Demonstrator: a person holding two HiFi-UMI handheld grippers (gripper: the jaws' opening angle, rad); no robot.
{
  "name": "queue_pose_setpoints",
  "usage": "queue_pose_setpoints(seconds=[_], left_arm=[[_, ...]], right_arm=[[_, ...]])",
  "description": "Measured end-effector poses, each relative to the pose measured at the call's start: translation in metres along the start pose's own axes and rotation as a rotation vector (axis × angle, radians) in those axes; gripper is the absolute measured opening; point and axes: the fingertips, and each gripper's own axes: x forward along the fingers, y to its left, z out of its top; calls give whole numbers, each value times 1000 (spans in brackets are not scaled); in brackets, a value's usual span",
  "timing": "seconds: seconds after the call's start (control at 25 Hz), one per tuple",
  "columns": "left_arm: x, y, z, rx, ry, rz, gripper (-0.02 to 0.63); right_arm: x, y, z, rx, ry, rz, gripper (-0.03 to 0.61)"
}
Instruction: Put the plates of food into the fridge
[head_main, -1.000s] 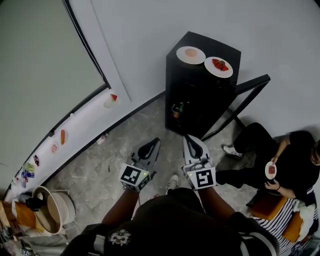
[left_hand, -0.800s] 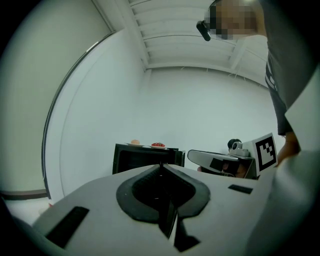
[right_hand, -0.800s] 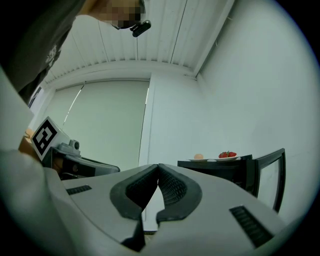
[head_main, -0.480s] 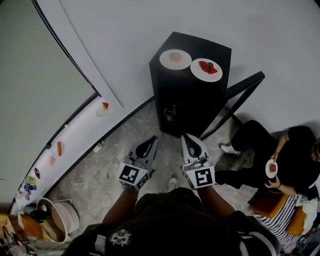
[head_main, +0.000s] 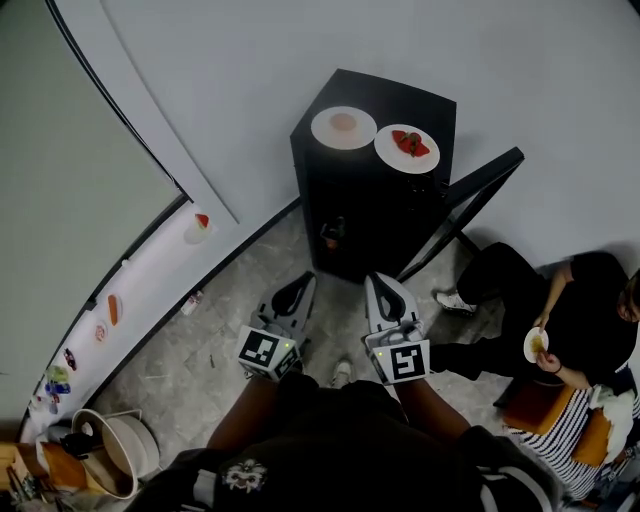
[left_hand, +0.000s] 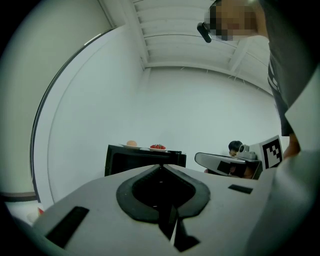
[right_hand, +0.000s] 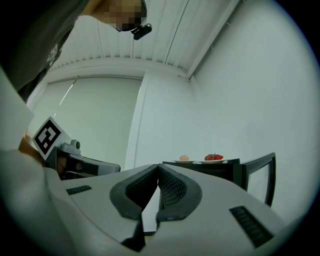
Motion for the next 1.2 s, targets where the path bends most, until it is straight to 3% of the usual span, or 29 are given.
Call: queue_pose_setpoints(seconds=[0.2, 0.32, 0.48, 0.8, 1.0, 1.2], left_arm=[[13, 15, 7, 19, -25, -38, 32], [22, 29, 11, 46, -40, -46, 32], [37, 45, 10, 22, -23, -90, 32], [71, 74, 16, 8, 0, -213, 32], [89, 86, 17, 15, -6, -302, 32], [101, 95, 26, 8, -22, -396, 32]], right_arm=[[16, -9, -4, -38, 14, -56, 24], [26, -15, -6, 19, 26, -97, 24], [38, -21, -9, 54, 23, -150, 23], [66, -33, -23, 31, 52, -273, 23], [79, -43, -12, 43, -16, -398, 23], [83, -48, -17, 3, 1, -476, 23]])
